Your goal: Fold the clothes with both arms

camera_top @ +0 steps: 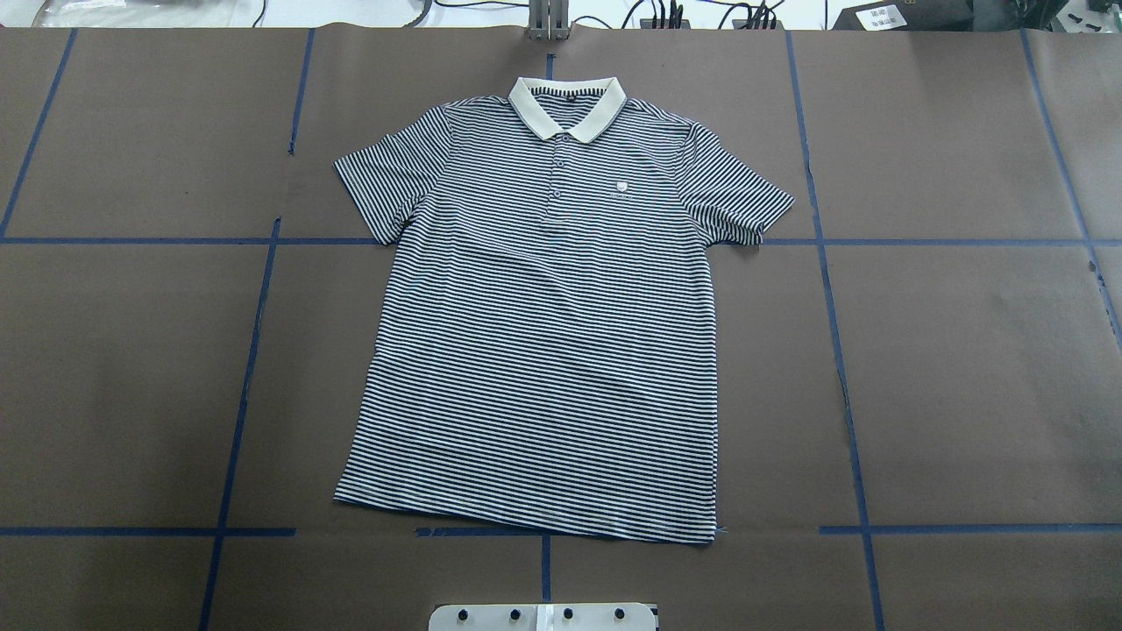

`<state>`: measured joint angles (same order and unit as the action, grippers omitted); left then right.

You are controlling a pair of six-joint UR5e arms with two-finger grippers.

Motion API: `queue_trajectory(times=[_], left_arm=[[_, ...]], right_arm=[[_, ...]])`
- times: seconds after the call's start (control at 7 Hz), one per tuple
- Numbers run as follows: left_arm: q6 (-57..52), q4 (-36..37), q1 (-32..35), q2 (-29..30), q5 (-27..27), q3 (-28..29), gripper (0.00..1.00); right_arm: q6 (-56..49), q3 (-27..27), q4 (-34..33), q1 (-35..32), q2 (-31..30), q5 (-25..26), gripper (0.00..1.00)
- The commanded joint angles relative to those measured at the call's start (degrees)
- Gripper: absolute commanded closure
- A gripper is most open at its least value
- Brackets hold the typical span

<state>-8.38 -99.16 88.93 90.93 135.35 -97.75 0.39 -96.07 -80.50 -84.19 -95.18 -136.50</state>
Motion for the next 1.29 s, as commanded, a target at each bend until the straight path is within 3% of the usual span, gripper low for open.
queue_trajectory(times=[0.0,0.29,0.43,0.71,1.0,1.14], left_arm=[[-2.3,7.8,1.9,-0.4,0.5,-1.5,0.0],[-2.6,8.0,1.2,-1.1,-0.3,-2.5,0.0],[-2.6,7.7,1.2,-1.5,-0.2,-2.0,0.0],[-2.6,7.3,1.1,-1.3,0.9,-1.9,0.0],[-3.0,7.0,1.1,-0.9,0.7,-2.1,0.0],[-2.7,5.9,1.0,-1.0,0.8,-1.8,0.0]], right_arm=[[0.1,1.1,0.1,0.0,0.5,-0.3,0.0],[0.6,0.9,0.1,0.0,1.7,-0.4,0.0],[0.8,1.5,0.1,0.0,2.6,-3.0,0.0],[2.2,2.6,0.1,2.0,8.0,-4.3,0.0],[25.1,3.4,4.6,9.3,15.3,-4.4,0.0],[39.4,6.7,11.5,12.4,19.3,-4.1,0.0]])
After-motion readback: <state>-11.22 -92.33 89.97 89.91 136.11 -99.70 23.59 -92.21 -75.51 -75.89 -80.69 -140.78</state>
